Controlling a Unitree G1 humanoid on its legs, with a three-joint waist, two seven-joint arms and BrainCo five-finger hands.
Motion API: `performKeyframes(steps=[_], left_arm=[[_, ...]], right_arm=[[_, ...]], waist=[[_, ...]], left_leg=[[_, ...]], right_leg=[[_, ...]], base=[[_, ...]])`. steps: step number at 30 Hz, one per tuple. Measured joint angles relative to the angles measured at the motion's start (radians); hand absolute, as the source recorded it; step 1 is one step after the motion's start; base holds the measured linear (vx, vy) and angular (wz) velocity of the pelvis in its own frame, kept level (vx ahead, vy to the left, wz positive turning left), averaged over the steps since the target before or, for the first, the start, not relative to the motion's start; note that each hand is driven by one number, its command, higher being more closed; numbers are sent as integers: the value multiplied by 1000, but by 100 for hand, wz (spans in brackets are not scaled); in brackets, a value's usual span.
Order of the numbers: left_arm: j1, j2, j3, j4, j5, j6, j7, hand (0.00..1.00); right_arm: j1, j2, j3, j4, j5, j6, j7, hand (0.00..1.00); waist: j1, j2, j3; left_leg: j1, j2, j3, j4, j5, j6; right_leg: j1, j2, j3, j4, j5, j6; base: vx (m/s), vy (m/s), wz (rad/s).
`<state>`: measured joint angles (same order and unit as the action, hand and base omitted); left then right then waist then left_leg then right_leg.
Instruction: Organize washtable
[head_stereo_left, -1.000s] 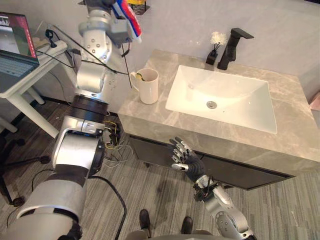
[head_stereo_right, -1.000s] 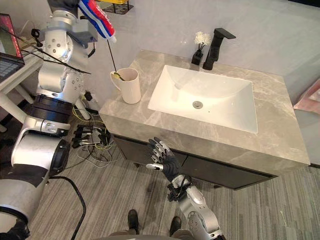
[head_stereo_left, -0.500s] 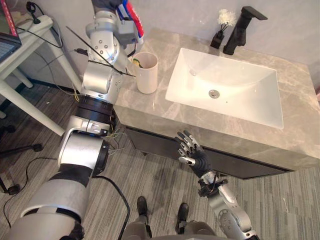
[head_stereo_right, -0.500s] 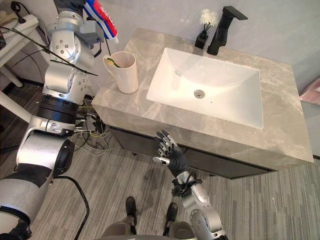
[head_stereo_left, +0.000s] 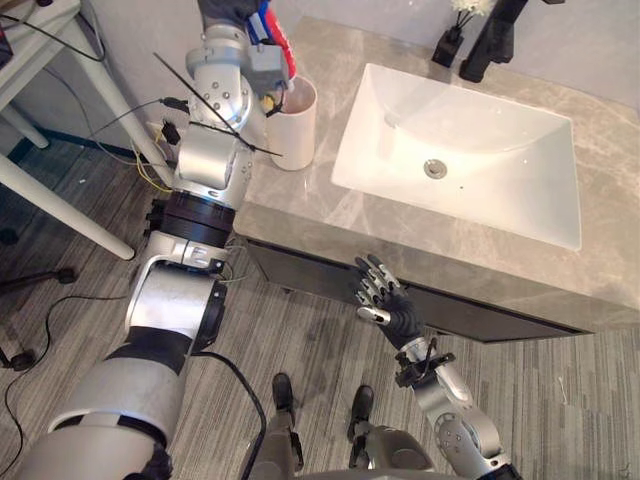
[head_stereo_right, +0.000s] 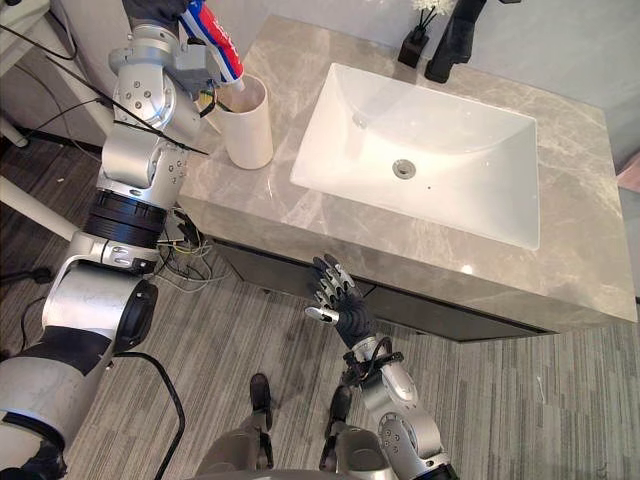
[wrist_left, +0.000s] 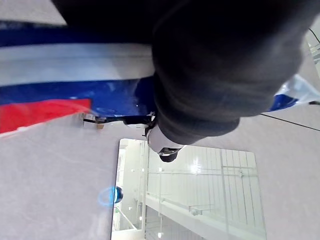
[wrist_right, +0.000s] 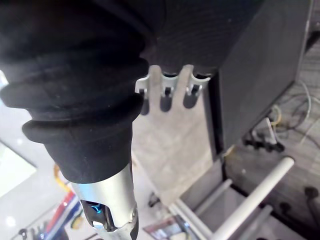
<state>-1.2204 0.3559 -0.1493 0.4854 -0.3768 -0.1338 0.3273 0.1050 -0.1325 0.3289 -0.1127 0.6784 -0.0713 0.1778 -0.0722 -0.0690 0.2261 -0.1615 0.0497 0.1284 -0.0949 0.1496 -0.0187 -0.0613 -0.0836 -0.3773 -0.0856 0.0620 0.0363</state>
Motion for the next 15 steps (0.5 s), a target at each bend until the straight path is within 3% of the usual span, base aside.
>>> performKeyframes(steps=[15], left_arm=[[0, -1, 0, 0, 28, 6, 3, 100]], right_arm=[[-1, 6, 2, 0, 2, 0, 0, 0]], waist=[[0, -9, 35]], left_leg=[[-10, 1, 3, 0, 0, 0]], right_leg=[[-12, 0, 3, 3, 0, 0]], base=[[8, 4, 0]])
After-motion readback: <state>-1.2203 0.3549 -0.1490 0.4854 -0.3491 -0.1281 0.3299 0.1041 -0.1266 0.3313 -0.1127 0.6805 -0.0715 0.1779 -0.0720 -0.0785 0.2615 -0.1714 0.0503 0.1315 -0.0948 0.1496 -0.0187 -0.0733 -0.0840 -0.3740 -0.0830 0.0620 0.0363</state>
